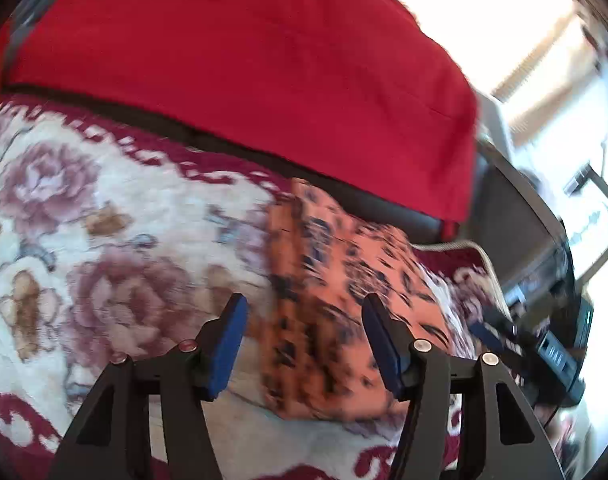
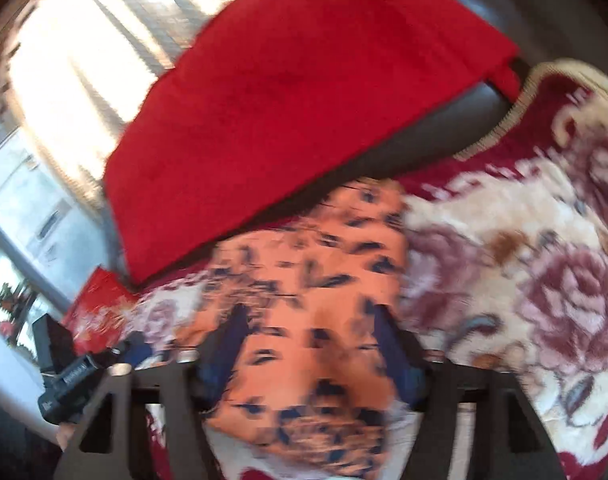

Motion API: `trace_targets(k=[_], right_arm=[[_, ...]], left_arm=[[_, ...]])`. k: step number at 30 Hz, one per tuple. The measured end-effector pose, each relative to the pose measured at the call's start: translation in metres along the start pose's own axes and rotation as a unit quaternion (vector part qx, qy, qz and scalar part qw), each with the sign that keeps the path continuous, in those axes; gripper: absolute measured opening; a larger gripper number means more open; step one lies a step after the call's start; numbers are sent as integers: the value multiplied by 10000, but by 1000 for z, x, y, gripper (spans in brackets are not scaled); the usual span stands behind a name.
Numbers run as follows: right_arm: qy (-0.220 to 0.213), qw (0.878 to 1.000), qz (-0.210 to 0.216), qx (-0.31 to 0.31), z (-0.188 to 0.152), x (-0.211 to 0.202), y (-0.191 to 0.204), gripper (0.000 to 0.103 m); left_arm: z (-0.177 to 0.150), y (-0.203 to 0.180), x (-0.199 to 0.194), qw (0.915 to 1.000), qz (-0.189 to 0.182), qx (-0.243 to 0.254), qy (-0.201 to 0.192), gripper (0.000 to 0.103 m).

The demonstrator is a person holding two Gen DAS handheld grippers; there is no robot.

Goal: Fold small clothes

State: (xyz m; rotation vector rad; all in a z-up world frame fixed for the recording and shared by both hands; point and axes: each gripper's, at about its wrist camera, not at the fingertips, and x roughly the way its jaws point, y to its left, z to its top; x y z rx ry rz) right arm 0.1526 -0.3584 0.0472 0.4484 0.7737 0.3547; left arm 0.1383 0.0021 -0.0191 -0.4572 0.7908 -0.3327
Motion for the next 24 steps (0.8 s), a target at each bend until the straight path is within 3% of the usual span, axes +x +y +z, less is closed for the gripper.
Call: trace_targets(k=[2, 3, 4, 5, 7, 12, 14, 16, 17, 19, 22, 24], right_arm=[[273, 9995, 83, -121, -5, 18, 7, 80], [495, 9987, 52, -62, -10, 29, 4, 80], [754, 9971, -2, 57, -15, 41, -1, 80], [928, 9954, -69, 223, -22, 52, -7, 80], [846, 9962, -64, 200, -21, 49, -3, 80], [605, 9982, -45, -35, 5, 46, 12, 80], [585, 9981, -70, 203, 20, 55, 2, 80], [617, 9961, -298, 564, 30, 72, -15, 88], [792, 9927, -402, 817, 32, 87, -30, 88], [864, 9897, -330, 1096, 32, 96, -39, 89], [608, 9949, -106, 799, 35, 77, -14, 89], [633, 9956, 287, 622, 36, 70, 9, 89]], left_arm=[[-11, -8, 20, 9994, 177, 271, 142, 62], [-18, -6, 34, 9975, 502, 328, 372, 62], [-26, 2, 49, 9949, 743, 231, 642, 63], [-31, 11, 55, 9941, 732, 84, 802, 63], [-36, 18, 54, 9953, 623, -76, 742, 65], [-38, 8, 48, 9942, 819, 323, 613, 65], [-37, 4, 52, 9938, 873, 343, 595, 66], [-38, 6, 49, 9933, 938, 385, 563, 70], [-39, 5, 49, 9928, 979, 423, 543, 71], [-39, 3, 47, 9922, 1030, 471, 527, 72], [-37, 0, 44, 9910, 1101, 616, 456, 73], [-37, -2, 44, 9903, 1130, 683, 441, 73]])
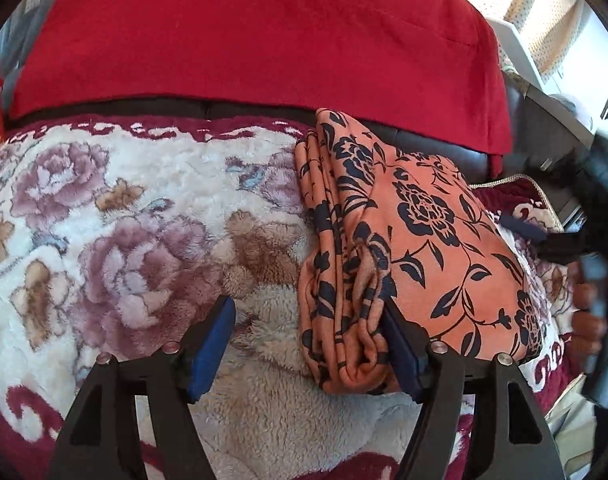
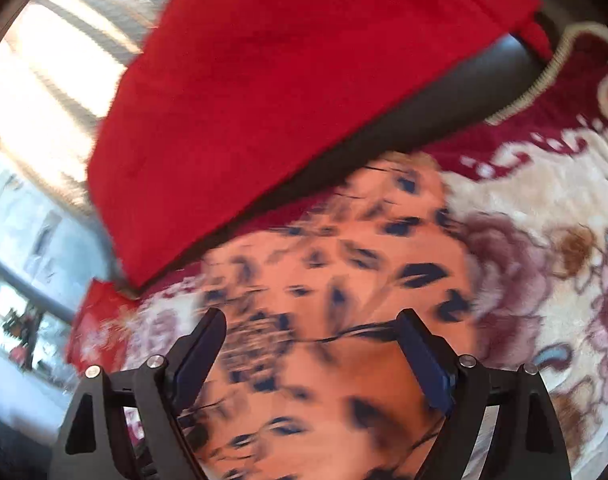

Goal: Fold small clothes

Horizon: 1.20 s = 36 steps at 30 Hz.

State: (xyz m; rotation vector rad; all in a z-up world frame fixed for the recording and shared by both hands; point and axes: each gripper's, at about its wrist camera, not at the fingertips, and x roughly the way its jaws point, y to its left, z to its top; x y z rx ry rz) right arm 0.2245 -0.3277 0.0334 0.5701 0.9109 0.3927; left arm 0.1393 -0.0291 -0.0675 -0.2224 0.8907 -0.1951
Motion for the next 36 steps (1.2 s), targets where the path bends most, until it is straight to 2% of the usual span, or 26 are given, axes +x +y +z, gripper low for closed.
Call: trace_targets(k=[2, 5, 8, 10, 12, 16, 22, 25, 30, 33, 36], right_arm=[[421, 9972, 604, -135, 1, 12, 24, 89], [946, 9842, 1494, -27, 7, 47, 54, 89], [1464, 9698, 1855, 607, 10, 100, 59, 89], [1708, 9627, 1851, 984, 11, 134, 55, 89], [1823, 9615, 1666, 1208, 14, 162, 51, 89], [1624, 9659, 1633, 1182, 37, 176, 63, 90], [1597, 9690, 1254, 1405, 59, 205, 50, 90], [1467, 9716, 1264, 1362, 58, 191, 52, 88], [1097, 9898, 852, 313, 25, 112, 68, 88], [713, 9963, 269, -386, -20, 48, 69, 89], [404, 9936, -430, -961, -70, -6, 61, 89]], left_arm=[[-1, 1, -2, 10000, -28, -25, -32, 73], [-3, 4, -5, 9999, -100, -128, -39, 73], [-3, 6, -5, 9997, -147, -189, -15, 73], [-2, 7, -3, 9996, -166, -227, -2, 74], [-3, 8, -3, 9996, -156, -231, -27, 74], [-3, 11, 0, 9992, -241, -305, -6, 77], [-4, 13, 5, 9990, -267, -363, -17, 80], [-2, 11, 1, 9992, -223, -332, 35, 80], [-3, 3, -19, 9997, 48, -234, -76, 80], [-8, -3, -38, 9995, 225, -140, -187, 81], [-16, -9, -59, 9985, 450, -95, -311, 86]])
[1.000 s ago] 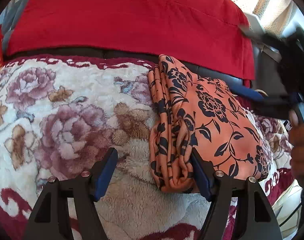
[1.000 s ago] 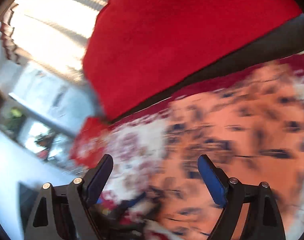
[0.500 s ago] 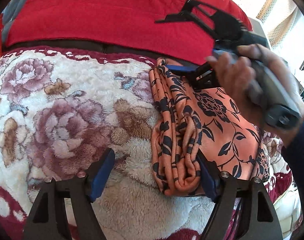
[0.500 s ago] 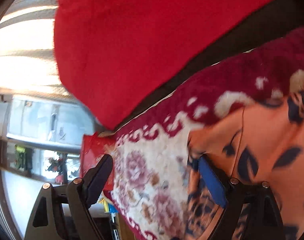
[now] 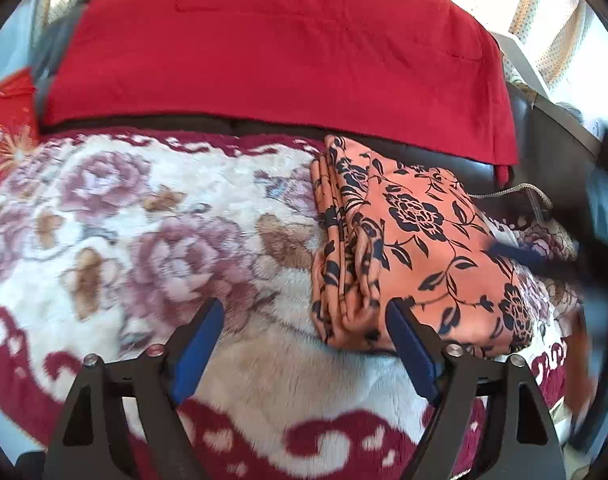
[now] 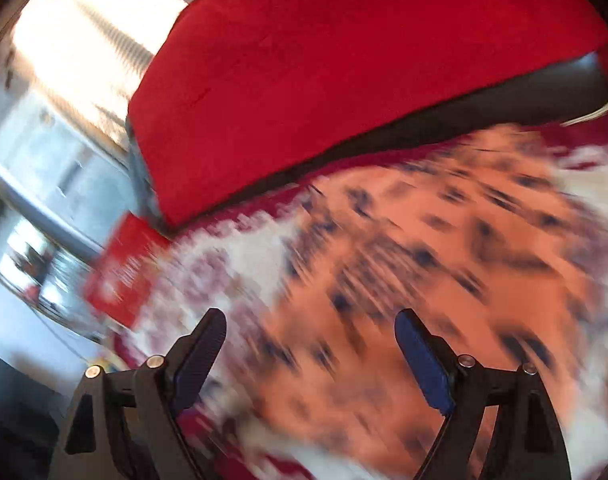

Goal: Fold small clothes

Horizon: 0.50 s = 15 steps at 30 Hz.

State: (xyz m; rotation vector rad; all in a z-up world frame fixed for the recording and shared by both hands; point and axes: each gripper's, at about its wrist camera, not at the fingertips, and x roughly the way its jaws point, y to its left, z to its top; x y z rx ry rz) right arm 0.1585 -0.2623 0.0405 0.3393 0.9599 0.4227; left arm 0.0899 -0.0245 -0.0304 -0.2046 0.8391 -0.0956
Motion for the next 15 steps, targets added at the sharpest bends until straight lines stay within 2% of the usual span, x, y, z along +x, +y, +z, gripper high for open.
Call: trace_targets(k=[2, 4, 7, 11, 14, 15], right_arm=[[-78, 9987, -445, -243, -36, -25, -4, 89], [-153, 9973, -676, -248, -62, -42, -8, 89], [-518, 9924, -1105, -163, -95, -77, -11, 89], [-968, 9827, -1551, -298, -113, -110, -5, 100], [-1062, 9739, -1922, -575, -116, -121, 3, 100], [-1003, 9744, -1916, -610, -117, -122, 5, 100]], left_arm=[[-6, -4, -15, 9999, 76, 23, -70, 87], [-11, -9, -28, 9998, 159, 49, -132, 88], [-18, -16, -44, 9993, 281, 127, -202, 88], [-27, -27, -66, 9976, 519, 299, -353, 93], [-30, -31, -76, 9966, 626, 271, -467, 97], [-30, -32, -79, 9963, 648, 255, -495, 97]])
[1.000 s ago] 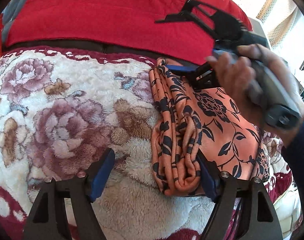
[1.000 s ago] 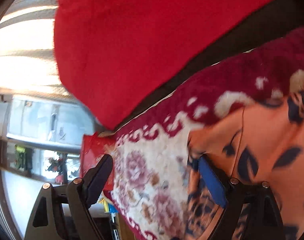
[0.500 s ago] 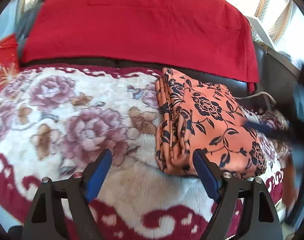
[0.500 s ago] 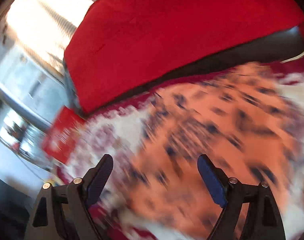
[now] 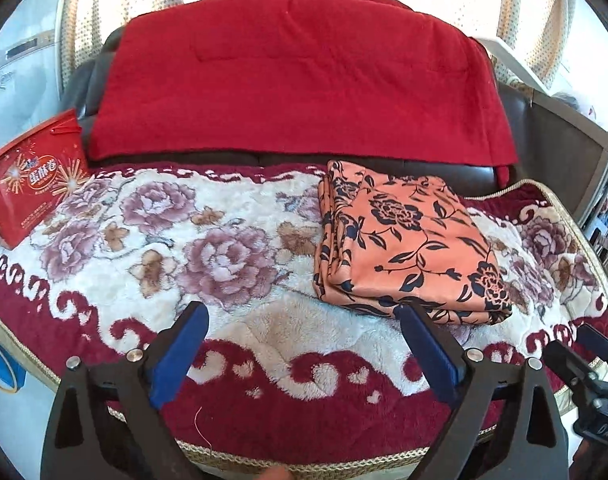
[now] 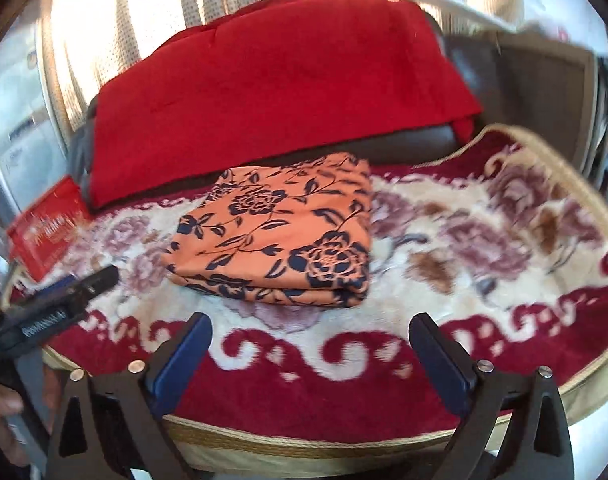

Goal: Fold small clothes

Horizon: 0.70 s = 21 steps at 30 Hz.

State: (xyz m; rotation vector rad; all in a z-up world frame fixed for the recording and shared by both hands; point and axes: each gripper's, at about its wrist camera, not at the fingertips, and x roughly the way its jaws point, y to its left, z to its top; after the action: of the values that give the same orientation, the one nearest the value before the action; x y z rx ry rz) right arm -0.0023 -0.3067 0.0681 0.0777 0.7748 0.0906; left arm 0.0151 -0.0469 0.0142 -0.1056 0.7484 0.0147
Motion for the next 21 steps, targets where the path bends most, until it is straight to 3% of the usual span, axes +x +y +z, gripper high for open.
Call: trace_targets(k=[8, 21], right_arm=[[-65, 9999, -103, -104, 8, -5, 4, 100], [-83, 9989, -433, -152, 28, 19, 6, 100]], left_arm=[[5, -13, -11, 9997, 169, 148, -93, 99], [22, -38, -2, 9994, -203, 263, -86, 100]])
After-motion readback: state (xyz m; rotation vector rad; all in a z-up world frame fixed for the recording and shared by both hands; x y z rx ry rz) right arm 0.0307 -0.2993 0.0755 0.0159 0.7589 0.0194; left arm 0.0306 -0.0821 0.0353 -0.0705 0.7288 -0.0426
